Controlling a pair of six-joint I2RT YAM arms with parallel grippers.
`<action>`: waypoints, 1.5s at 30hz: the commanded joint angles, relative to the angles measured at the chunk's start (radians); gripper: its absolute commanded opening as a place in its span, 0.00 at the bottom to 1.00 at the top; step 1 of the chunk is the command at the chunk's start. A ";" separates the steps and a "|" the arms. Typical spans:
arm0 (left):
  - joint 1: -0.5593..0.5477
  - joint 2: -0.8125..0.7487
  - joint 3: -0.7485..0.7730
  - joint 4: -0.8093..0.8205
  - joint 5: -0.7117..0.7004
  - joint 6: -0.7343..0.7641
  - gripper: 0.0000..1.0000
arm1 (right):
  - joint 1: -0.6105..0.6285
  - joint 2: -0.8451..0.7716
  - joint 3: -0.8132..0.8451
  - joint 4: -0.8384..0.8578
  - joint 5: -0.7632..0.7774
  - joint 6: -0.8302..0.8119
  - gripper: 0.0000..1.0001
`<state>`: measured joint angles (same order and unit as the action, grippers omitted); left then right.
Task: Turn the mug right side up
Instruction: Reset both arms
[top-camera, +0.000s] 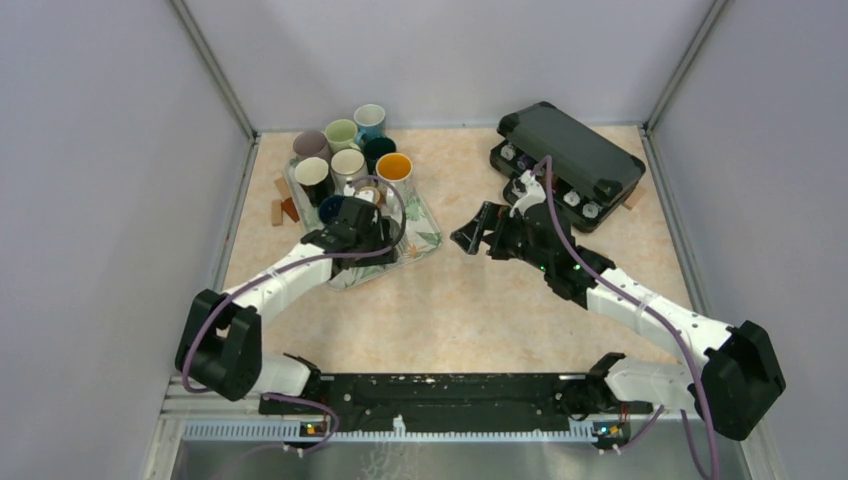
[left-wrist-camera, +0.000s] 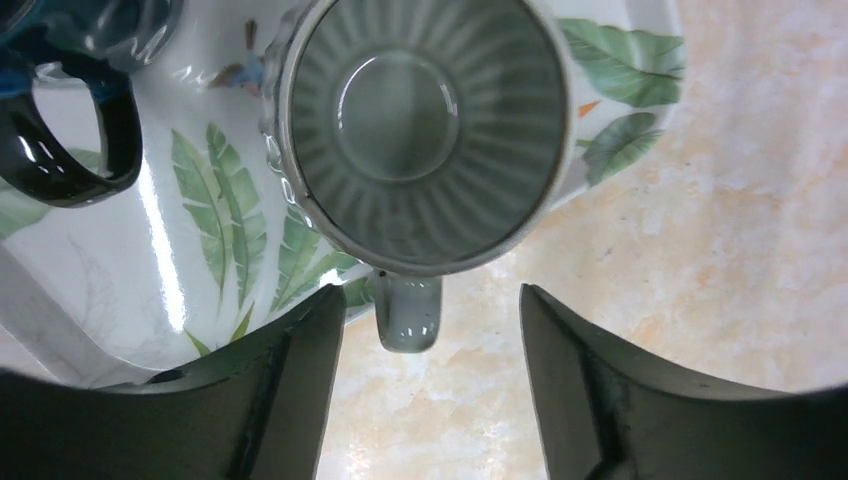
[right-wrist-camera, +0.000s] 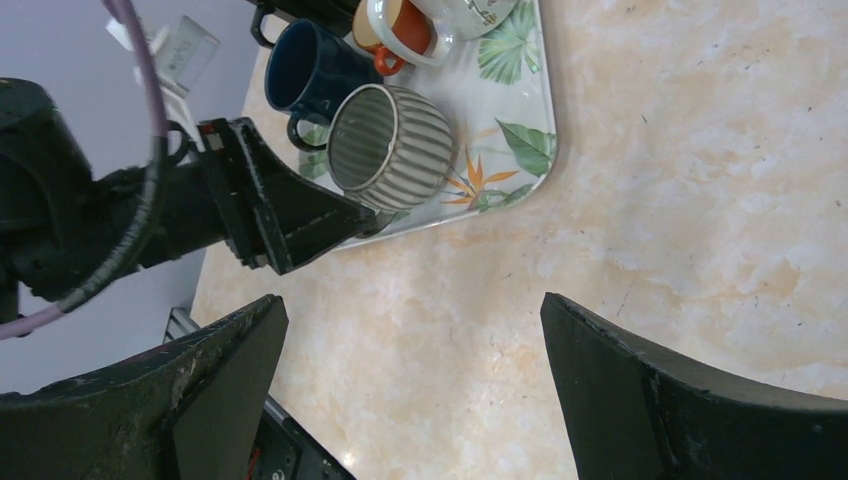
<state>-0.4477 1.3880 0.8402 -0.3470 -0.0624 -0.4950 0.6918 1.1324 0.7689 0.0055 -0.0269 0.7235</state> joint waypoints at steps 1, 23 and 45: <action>-0.002 -0.094 0.078 -0.013 0.052 0.034 0.78 | 0.006 -0.028 0.063 -0.002 0.004 -0.027 0.99; -0.002 -0.326 0.230 0.074 0.214 0.114 0.99 | 0.006 -0.074 0.159 0.042 0.012 -0.153 0.99; -0.002 -0.327 0.228 0.122 0.276 0.129 0.99 | 0.006 -0.096 0.153 0.067 0.049 -0.178 0.99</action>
<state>-0.4477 1.0798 1.0458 -0.2890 0.1917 -0.3817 0.6918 1.0695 0.8738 0.0368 0.0109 0.5640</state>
